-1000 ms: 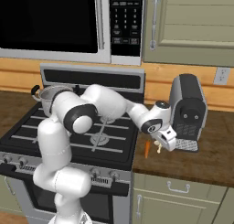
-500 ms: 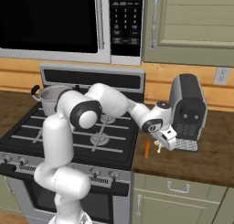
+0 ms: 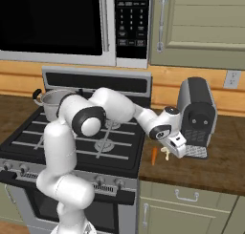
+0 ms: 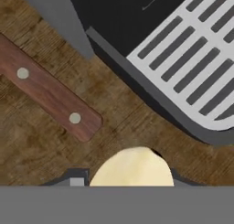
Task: Put the carrot and mushroom in the pot. Retrieve the spatula and lightly stir the vegetables in the pot.
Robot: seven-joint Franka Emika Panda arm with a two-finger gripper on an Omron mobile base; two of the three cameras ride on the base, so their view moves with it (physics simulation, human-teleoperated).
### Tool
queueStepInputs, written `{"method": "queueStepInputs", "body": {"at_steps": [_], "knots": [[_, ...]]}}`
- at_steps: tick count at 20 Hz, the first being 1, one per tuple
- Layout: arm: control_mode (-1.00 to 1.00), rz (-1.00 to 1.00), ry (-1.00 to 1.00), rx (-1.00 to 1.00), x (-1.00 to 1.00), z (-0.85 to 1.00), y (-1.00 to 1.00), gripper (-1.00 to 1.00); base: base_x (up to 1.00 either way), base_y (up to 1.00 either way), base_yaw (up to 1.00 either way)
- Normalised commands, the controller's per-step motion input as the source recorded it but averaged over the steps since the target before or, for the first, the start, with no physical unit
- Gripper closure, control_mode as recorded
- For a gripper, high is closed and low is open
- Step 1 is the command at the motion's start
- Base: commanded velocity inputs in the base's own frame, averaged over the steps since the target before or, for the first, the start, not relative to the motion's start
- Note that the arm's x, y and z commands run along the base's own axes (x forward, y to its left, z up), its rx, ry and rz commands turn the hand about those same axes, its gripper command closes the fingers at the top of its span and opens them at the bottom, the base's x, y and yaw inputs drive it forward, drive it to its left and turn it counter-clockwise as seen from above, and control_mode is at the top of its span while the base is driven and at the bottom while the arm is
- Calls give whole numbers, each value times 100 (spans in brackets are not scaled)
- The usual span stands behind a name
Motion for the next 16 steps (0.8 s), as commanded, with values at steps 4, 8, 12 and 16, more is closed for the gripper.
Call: {"method": "queueStepInputs", "body": {"at_steps": [4, 8, 12, 16], "knots": [[-100, 0, -4, 0, -12, 75, 20, 100, 0, 0, 0], [-100, 3, -9, 0, -26, 100, 41, 100, 0, 0, 0], [-100, 10, -11, -4, -29, 82, 96, 100, 0, 0, 0], [-100, 17, -20, -18, -24, 45, 100, 100, 0, 0, 0]]}}
